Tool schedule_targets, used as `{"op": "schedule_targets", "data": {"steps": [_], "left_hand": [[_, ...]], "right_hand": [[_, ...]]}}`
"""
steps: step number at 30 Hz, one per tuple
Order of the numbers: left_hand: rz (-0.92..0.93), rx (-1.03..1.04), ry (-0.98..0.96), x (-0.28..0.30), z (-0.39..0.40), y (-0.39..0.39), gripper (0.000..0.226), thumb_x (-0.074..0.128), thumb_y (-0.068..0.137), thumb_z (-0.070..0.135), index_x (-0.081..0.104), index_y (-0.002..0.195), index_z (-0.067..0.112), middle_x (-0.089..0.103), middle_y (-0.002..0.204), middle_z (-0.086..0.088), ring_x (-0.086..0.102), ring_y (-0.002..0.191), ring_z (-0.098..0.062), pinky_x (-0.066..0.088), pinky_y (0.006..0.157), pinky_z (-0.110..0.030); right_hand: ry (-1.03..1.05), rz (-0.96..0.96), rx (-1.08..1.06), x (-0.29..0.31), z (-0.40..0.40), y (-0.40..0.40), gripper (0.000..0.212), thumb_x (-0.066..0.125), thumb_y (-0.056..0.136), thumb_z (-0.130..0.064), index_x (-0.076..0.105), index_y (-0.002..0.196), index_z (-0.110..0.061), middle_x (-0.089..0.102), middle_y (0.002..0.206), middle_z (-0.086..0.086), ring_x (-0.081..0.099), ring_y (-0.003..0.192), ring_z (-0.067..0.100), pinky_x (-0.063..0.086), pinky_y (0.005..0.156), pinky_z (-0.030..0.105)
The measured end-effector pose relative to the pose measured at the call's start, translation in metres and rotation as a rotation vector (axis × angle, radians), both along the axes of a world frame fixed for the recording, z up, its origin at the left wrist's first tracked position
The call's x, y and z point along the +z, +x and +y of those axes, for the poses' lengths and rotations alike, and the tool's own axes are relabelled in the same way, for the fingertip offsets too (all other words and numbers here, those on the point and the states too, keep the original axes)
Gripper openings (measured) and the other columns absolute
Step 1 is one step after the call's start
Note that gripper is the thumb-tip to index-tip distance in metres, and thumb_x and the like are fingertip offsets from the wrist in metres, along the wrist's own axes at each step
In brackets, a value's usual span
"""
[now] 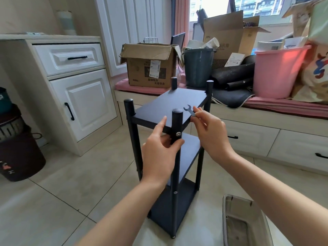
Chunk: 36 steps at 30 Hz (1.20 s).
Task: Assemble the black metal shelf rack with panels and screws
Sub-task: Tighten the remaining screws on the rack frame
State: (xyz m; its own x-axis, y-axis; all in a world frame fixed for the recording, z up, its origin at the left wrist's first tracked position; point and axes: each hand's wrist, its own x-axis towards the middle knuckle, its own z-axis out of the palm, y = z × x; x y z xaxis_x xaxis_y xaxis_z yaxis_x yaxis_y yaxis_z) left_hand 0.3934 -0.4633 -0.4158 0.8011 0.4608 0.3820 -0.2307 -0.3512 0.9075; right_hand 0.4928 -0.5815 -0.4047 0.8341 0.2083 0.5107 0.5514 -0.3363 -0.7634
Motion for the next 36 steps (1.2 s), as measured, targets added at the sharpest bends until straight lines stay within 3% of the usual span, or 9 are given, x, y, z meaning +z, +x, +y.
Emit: {"op": "schedule_targets", "data": {"steps": [4,7,10,16,19,24,27,33,36], "left_hand": [[-0.044,0.028,0.186,0.009,0.032,-0.003,0.065,0.060,0.092,0.056,0.039,0.149,0.033,0.072,0.065,0.001,0.068,0.058,-0.003,0.050,0.058,-0.014],[-0.149,0.345,0.036,0.009,0.069,0.008,0.018,0.054,0.101,0.030,0.058,0.118,0.024,0.066,0.066,0.003,0.059,0.053,0.002,0.044,0.055,-0.014],[-0.070,0.524,-0.238,-0.001,0.099,0.025,0.022,0.053,0.095,0.007,0.055,0.113,0.019,0.056,0.083,0.008,0.052,0.065,0.002,0.038,0.054,-0.007],[0.218,0.094,-0.287,-0.027,0.108,0.046,0.020,0.064,0.093,0.007,0.064,0.108,0.019,0.067,0.103,0.004,0.060,0.096,-0.008,0.040,0.073,-0.020],[0.214,0.103,-0.242,-0.028,0.101,0.048,0.007,0.063,0.097,0.019,0.062,0.099,0.025,0.065,0.099,0.005,0.057,0.094,-0.006,0.038,0.070,-0.020],[0.187,0.154,-0.207,-0.032,0.101,0.047,0.006,0.061,0.099,0.020,0.064,0.097,0.025,0.068,0.095,0.002,0.061,0.088,-0.011,0.040,0.068,-0.021],[0.208,0.121,-0.173,-0.033,0.099,0.043,0.005,0.065,0.096,0.020,0.067,0.092,0.019,0.069,0.088,-0.002,0.063,0.082,-0.016,0.045,0.070,-0.025],[0.258,-0.042,-0.144,-0.028,0.087,0.036,0.004,0.073,0.090,0.017,0.069,0.091,0.018,0.071,0.089,0.000,0.068,0.094,-0.024,0.053,0.086,-0.036],[0.285,-0.134,-0.167,-0.027,0.080,0.034,0.005,0.076,0.087,0.016,0.071,0.089,0.018,0.071,0.086,0.004,0.068,0.093,-0.022,0.054,0.092,-0.039]], "right_hand": [[0.111,0.107,0.013,-0.007,-0.011,-0.016,0.015,0.062,0.096,-0.017,0.072,0.085,-0.021,0.072,0.117,0.000,0.065,0.096,0.003,0.049,0.082,0.013],[0.152,0.264,0.048,-0.012,-0.014,-0.033,0.017,0.063,0.095,-0.020,0.073,0.083,-0.022,0.073,0.090,0.008,0.066,0.091,0.027,0.055,0.084,0.049],[0.218,0.333,0.060,-0.011,-0.018,-0.042,0.020,0.062,0.095,-0.018,0.074,0.079,-0.021,0.071,0.087,0.011,0.064,0.084,0.024,0.060,0.077,0.039],[0.170,0.432,0.355,-0.013,-0.021,-0.058,0.023,0.061,0.095,-0.009,0.076,0.078,-0.014,0.070,0.071,0.000,0.067,0.069,0.011,0.058,0.071,0.026],[0.008,0.323,0.411,-0.013,-0.016,-0.066,0.017,0.065,0.093,-0.010,0.078,0.084,-0.017,0.076,0.085,-0.006,0.071,0.087,0.005,0.054,0.082,0.019],[-0.257,0.052,0.364,-0.018,-0.015,-0.072,0.013,0.066,0.094,-0.013,0.078,0.096,-0.012,0.074,0.088,-0.016,0.060,0.065,-0.009,0.041,0.065,0.003],[-0.268,-0.008,0.262,-0.017,-0.021,-0.062,0.011,0.068,0.093,-0.016,0.079,0.094,-0.014,0.070,0.070,-0.010,0.056,0.058,0.004,0.040,0.061,0.008],[-0.210,0.013,0.087,-0.020,-0.039,-0.042,0.009,0.070,0.091,-0.014,0.077,0.087,-0.013,0.074,0.078,0.001,0.070,0.074,0.020,0.054,0.075,0.031],[-0.240,-0.031,0.008,-0.023,-0.048,-0.035,0.010,0.068,0.092,-0.012,0.076,0.086,-0.012,0.072,0.077,0.000,0.068,0.073,0.017,0.053,0.074,0.031]]}}
